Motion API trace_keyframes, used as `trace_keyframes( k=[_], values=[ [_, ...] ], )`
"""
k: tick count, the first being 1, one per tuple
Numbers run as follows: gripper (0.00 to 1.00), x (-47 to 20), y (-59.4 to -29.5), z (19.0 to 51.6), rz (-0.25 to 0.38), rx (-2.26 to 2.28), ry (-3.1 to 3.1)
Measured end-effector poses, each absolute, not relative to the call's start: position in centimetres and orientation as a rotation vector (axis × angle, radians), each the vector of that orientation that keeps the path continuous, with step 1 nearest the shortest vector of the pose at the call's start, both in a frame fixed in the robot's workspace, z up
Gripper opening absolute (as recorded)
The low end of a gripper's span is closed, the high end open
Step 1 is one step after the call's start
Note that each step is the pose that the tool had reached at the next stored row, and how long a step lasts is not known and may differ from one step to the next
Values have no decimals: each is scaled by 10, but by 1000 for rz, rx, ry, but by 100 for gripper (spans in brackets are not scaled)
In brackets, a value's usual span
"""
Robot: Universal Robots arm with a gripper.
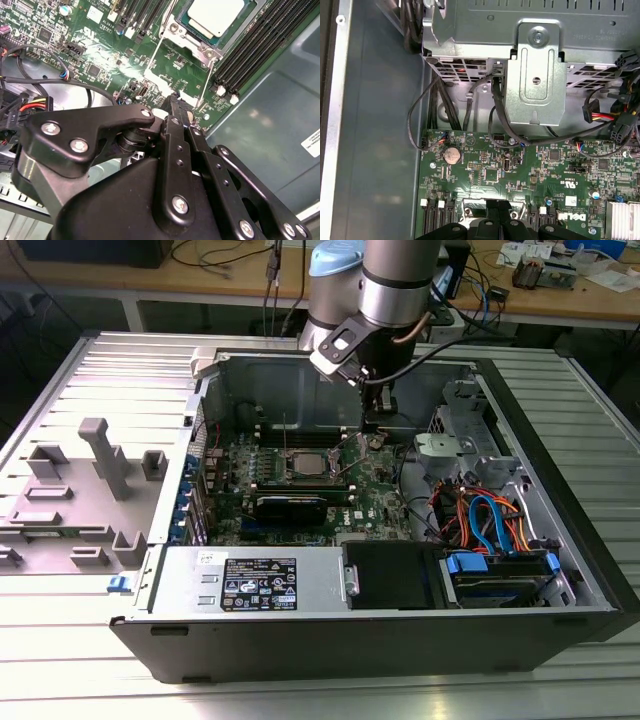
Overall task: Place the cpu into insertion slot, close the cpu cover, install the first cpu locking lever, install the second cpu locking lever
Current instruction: 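Close the cpu cover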
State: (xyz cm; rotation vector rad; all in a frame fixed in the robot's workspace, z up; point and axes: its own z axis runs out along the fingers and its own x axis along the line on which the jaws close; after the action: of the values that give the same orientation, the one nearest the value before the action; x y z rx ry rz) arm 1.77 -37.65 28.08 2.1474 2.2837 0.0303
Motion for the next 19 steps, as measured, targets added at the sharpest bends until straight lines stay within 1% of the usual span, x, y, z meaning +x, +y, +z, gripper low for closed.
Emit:
trace_keyframes(
  k=[19],
  values=[
    [11,29,-377,273,30,2147,2284]
  ],
)
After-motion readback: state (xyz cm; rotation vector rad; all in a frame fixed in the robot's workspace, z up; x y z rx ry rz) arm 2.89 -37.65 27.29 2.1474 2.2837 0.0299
